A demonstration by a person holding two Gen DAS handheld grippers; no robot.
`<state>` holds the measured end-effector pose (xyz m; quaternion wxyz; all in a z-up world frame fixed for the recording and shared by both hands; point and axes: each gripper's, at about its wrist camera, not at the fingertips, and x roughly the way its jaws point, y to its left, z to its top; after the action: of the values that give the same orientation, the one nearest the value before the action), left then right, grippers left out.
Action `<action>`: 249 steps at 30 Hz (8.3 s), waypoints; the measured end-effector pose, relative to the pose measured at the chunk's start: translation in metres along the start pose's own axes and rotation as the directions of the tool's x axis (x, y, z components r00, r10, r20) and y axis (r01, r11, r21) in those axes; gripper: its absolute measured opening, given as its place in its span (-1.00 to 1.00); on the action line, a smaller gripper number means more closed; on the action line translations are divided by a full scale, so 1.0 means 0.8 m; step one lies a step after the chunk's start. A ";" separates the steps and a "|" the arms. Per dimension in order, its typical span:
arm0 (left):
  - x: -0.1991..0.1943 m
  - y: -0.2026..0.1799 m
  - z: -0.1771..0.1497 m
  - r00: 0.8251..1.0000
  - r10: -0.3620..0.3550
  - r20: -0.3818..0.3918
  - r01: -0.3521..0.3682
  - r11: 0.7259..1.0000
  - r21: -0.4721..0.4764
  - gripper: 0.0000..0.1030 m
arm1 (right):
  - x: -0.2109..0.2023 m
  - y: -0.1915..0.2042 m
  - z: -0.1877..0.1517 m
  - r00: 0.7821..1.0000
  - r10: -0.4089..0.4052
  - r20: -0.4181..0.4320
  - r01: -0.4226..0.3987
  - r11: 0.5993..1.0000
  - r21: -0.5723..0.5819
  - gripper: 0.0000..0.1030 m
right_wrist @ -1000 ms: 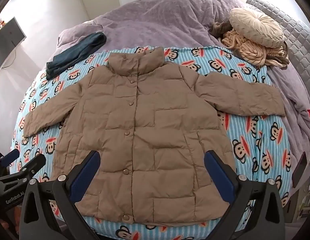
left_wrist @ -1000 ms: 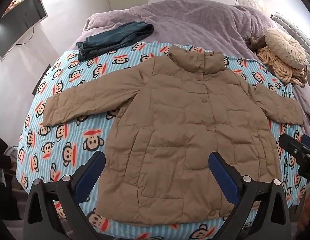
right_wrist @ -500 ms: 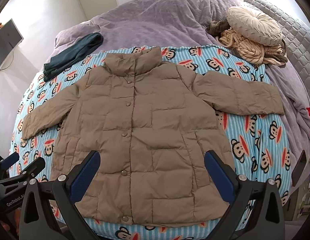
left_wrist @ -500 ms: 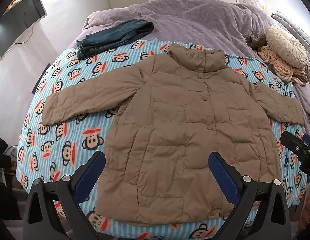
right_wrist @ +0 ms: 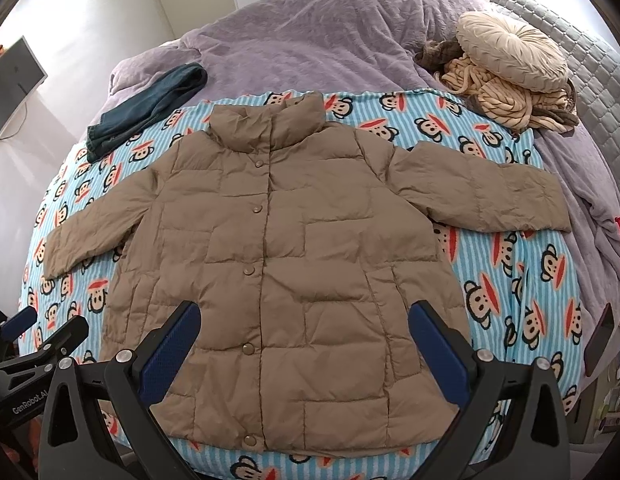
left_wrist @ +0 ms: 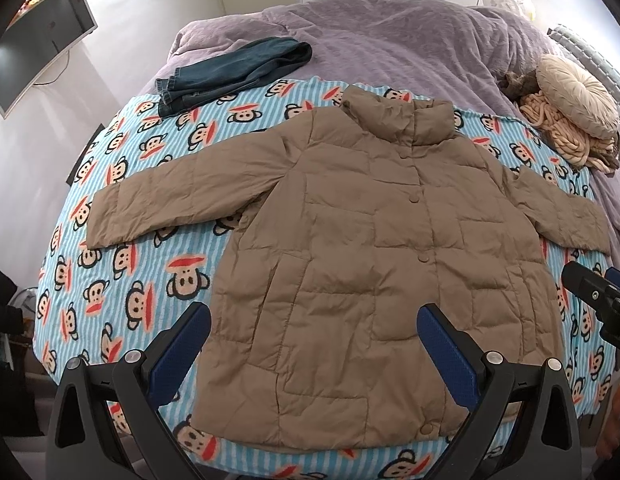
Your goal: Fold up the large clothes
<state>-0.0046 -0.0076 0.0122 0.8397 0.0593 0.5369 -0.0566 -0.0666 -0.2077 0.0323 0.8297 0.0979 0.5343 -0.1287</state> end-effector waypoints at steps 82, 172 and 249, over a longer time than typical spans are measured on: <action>0.029 0.003 0.014 0.997 -0.038 -0.061 0.037 0.999 -0.018 1.00 | 0.030 -0.012 0.007 0.997 0.027 -0.077 -0.024 0.999 0.044 1.00; 0.255 -0.132 0.149 0.952 -0.282 0.118 0.192 0.851 0.489 0.71 | 0.293 -0.026 0.078 0.968 0.208 -0.141 -0.158 0.939 0.305 -0.65; 0.346 0.122 0.185 1.000 -0.003 0.007 0.004 0.995 -0.097 0.80 | 0.342 0.001 0.101 0.988 0.085 -0.132 -0.072 0.992 0.105 -0.66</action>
<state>0.2587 0.0565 -0.1738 0.8434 0.0172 0.5361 -0.0321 0.1112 -0.2613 -0.1841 0.7898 0.1688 0.5783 -0.1154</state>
